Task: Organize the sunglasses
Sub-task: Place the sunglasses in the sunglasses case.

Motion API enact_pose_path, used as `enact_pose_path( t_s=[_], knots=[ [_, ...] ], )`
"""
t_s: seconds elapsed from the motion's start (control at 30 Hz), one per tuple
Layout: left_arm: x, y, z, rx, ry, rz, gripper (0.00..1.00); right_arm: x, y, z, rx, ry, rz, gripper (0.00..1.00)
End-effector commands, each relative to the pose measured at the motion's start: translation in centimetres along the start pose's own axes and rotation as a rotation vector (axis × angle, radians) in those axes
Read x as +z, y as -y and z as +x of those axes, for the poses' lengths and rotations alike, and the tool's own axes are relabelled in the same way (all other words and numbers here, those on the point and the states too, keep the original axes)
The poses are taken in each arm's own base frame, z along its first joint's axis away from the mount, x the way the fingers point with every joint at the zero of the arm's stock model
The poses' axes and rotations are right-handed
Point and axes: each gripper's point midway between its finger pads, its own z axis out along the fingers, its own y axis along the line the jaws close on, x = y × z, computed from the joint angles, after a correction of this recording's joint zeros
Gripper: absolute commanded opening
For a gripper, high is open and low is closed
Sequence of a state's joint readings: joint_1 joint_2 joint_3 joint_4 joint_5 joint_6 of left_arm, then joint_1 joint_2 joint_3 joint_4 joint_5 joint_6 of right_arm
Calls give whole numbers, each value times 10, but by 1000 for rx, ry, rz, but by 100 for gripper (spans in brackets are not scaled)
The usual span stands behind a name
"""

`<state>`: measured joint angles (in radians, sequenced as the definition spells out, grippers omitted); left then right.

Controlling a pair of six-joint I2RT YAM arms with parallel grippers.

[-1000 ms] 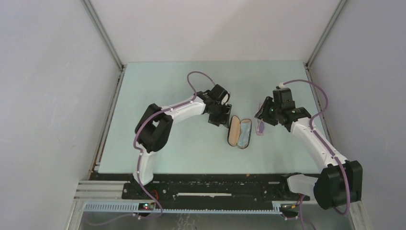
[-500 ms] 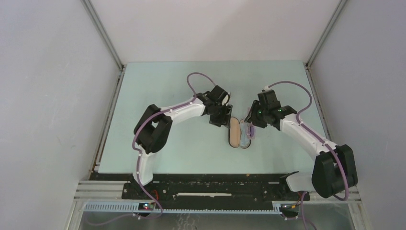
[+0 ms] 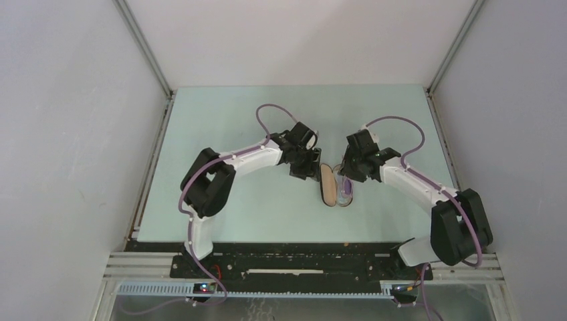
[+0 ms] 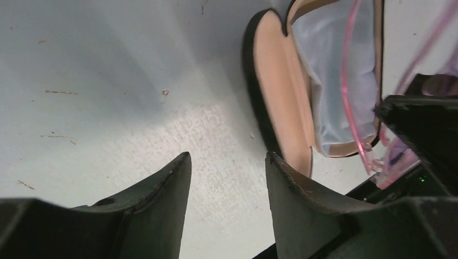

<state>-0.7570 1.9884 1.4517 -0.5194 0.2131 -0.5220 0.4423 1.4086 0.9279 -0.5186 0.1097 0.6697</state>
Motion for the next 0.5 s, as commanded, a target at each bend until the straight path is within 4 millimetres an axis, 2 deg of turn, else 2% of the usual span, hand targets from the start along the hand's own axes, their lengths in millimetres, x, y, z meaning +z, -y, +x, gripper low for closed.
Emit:
enact_pose_path(
  t_s=[0.0,0.17,0.47],
  knots=[
    [-19,15,-13,-7,66,48,59,9,4,-7,29,51,54,11],
    [-17,17,-12,-10,57,55,59,17,13,-7,-4,64,110,11],
    [-14,19,-14,-3,52,66,59,26,15,0,-34,33,126,11]
  ],
)
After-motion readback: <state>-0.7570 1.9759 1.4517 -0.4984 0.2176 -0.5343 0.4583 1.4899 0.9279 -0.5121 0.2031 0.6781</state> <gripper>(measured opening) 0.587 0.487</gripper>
